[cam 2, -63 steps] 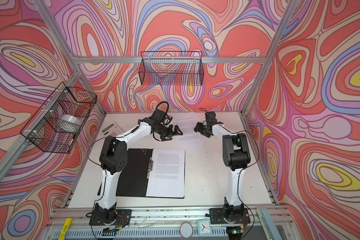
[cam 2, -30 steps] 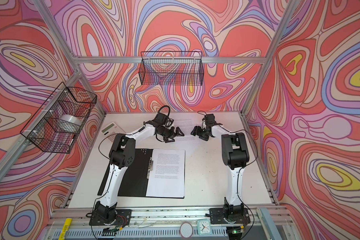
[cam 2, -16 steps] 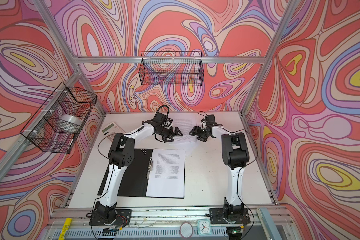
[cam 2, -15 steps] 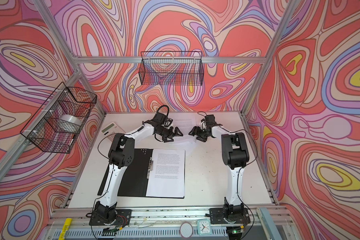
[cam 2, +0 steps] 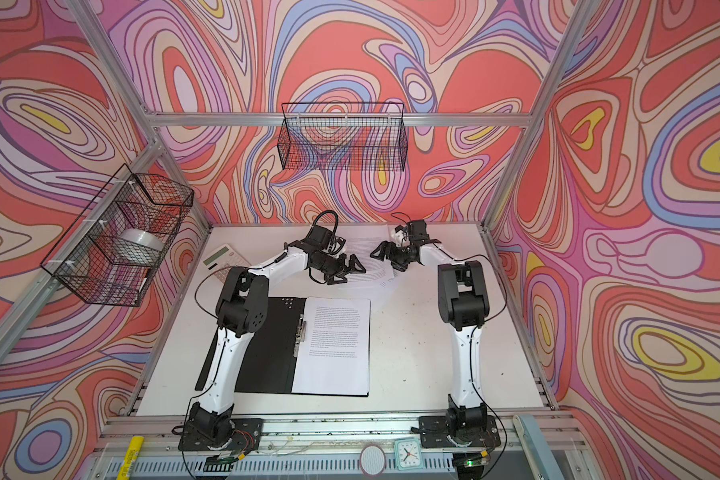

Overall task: Put the files into the folder
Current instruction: 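Pinch the loose white sheet edges with both grippers and lift them upright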

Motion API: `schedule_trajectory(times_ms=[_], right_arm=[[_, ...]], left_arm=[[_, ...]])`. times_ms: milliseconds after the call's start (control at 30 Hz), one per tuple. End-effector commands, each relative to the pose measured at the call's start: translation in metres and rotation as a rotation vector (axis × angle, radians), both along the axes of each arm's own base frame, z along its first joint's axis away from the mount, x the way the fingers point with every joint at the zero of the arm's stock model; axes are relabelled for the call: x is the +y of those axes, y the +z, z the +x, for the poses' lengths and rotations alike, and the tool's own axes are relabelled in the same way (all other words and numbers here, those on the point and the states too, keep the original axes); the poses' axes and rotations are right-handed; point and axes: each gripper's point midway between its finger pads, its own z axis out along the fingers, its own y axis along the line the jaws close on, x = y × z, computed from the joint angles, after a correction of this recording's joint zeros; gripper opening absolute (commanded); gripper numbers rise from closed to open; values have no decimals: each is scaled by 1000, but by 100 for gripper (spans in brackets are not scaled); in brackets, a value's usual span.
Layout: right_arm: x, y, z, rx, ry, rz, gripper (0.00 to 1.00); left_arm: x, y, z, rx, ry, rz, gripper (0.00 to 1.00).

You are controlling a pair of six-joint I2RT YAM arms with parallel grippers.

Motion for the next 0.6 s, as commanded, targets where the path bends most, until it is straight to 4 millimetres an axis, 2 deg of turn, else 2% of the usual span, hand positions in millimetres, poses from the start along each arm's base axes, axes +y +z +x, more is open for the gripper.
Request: schedule_trajectory(times_ms=[0,200,433,567], right_arm=[[8,-9,11,-33,79,-3,84],[12,-12,34,-72,92,20,76],[-1,-22,54,-73,22,-35,53],[-3,-20,60,-92,3,-35,47]], left_arm=[[39,-72,-37,205,41,205,96],[41,-74,-39,212,38,212,96],[40,-70,-39,211,36,211,96],[40,-71,-40,215,37,208,96]])
